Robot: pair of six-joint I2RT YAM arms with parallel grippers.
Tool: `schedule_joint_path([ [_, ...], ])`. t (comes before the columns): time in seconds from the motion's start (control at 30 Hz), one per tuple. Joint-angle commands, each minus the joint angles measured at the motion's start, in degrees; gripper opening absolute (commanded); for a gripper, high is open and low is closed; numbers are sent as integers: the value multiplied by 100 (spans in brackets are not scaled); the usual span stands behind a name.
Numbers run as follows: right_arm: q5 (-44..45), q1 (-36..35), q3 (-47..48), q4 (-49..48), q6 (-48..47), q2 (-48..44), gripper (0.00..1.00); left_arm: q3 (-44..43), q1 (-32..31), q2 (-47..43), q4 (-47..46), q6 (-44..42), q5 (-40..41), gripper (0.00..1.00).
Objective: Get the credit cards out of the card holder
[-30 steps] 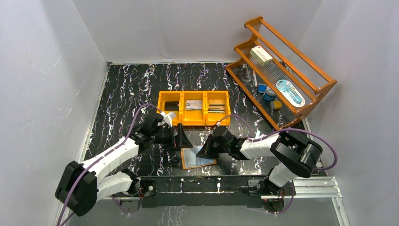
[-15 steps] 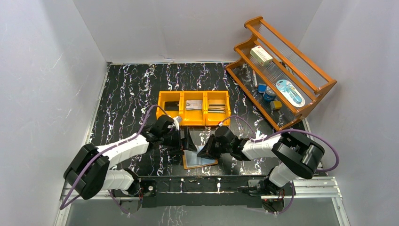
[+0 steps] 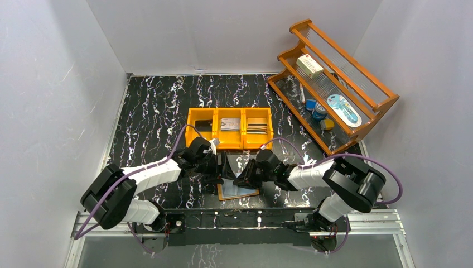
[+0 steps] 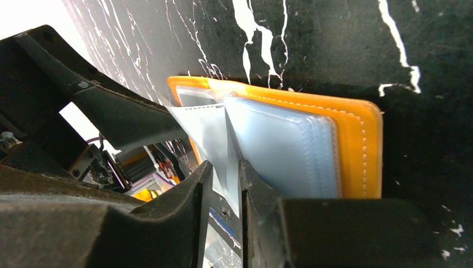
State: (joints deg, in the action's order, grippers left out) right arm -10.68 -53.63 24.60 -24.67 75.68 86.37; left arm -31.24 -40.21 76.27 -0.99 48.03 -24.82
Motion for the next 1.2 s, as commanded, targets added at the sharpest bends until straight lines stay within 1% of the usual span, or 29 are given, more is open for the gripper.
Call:
schedule_joint_path([
  [0.0, 79, 40, -3, 244, -139, -132, 34, 146, -117, 62, -78, 180, 125, 70],
  [0.1, 117, 34, 73, 418, -194, -186, 33, 225, -131, 72, -77, 197, 214, 70],
  [0.2, 137, 37, 81, 474, -229, -254, 23, 237, -130, 72, -83, 196, 216, 68],
  [0.27, 129, 33, 59, 443, -194, -296, 15, 224, -136, 56, -77, 183, 214, 67],
  [0.3, 127, 36, 24, 388, -149, -322, 13, 214, -134, 47, -76, 174, 214, 67],
  [0.53, -74, 112, -333, -337, 199, -225, 13, 3, -151, 106, -86, 19, 87, 67],
  [0.63, -155, 145, -412, -613, 353, -78, 14, -174, -153, 141, -73, -238, 260, 69],
  [0.73, -152, 151, -625, -588, 355, -60, 15, -476, -154, 186, 111, -686, 647, 71],
  [0.9, -93, 183, -615, -403, 302, -105, 16, -905, -150, 671, 105, -1154, 566, 73],
  [1.03, -101, 194, -614, -390, 298, -94, 17, -916, -152, 837, 9, -1194, 223, 67],
  [1.17, -93, 204, -610, -356, 296, -103, 18, -789, -152, 672, -103, -1139, -135, 55],
])
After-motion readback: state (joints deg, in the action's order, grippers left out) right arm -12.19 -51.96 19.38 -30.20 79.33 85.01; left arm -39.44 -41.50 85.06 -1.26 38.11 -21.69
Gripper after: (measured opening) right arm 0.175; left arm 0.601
